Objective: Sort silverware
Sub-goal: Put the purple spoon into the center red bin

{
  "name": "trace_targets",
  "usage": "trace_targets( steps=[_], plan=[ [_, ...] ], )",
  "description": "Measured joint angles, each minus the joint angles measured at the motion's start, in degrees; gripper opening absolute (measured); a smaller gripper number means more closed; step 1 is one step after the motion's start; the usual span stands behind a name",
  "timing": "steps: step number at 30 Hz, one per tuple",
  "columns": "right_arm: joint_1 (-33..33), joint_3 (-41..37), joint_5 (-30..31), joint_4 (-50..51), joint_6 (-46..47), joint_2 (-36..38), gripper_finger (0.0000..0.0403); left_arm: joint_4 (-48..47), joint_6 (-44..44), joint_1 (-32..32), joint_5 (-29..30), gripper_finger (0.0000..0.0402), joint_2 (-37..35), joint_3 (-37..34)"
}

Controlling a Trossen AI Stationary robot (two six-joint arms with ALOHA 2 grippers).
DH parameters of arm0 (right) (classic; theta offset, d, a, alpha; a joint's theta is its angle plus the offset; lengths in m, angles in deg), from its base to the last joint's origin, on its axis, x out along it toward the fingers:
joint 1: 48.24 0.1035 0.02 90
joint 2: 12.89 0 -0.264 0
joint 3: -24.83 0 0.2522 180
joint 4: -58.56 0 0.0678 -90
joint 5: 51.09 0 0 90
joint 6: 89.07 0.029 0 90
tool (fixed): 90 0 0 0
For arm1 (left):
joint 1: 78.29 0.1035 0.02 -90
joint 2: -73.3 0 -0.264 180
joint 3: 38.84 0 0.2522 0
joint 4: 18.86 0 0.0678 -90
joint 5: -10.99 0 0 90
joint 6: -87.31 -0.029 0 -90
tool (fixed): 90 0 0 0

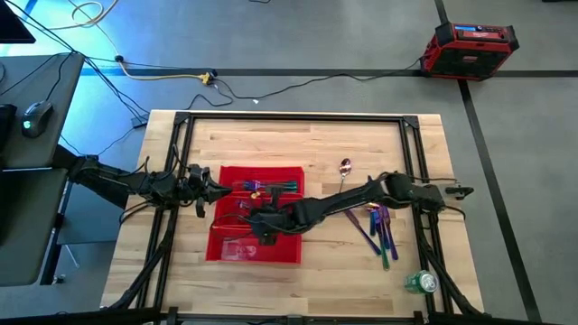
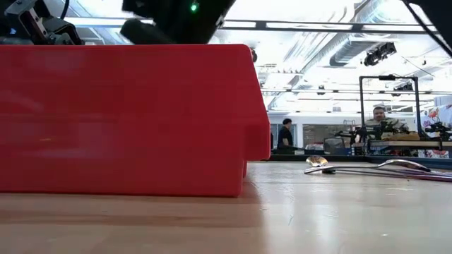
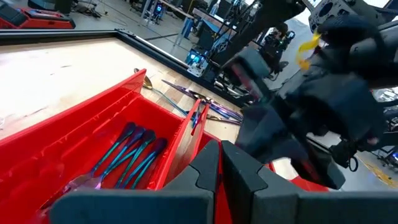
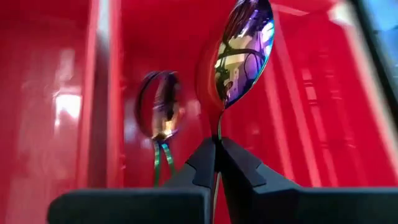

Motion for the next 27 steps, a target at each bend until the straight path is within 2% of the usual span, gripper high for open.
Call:
trace_targets(
  steps=[7, 13, 18, 22, 27],
  plan=[
    [-1.43, 1.31, -5.77, 0.75, -4.12, -1.23, 0.0011, -0.02, -0.04, -0.09, 0.34, 0.0000, 0.00, 0.00],
    [-2.06, 1.31, -4.71, 0.45, -4.05, -1.21, 0.0074, 0.00, -0.07, -0.09, 0.39, 0.0000, 0.00, 0.00],
    [-0.32, 1.31, -3.89, 0.20, -0.05, 1.02, 0.0117, -0.04, -0.09, -0.09, 0.29, 0.0000, 0.00, 0.00],
    [3.57, 1.31, 1.22, 4.86, 4.14, 5.62, 0.0125, -0.04, -0.09, -0.31, -0.07, 0.0000, 0.00, 0.00],
    [8.37, 0.83, 8.76, 19.13, 14.46, 12.96, 0.0126, 0.04, -0.15, -1.20, 0.29, 0.0000, 0.00, 0.00]
  ],
)
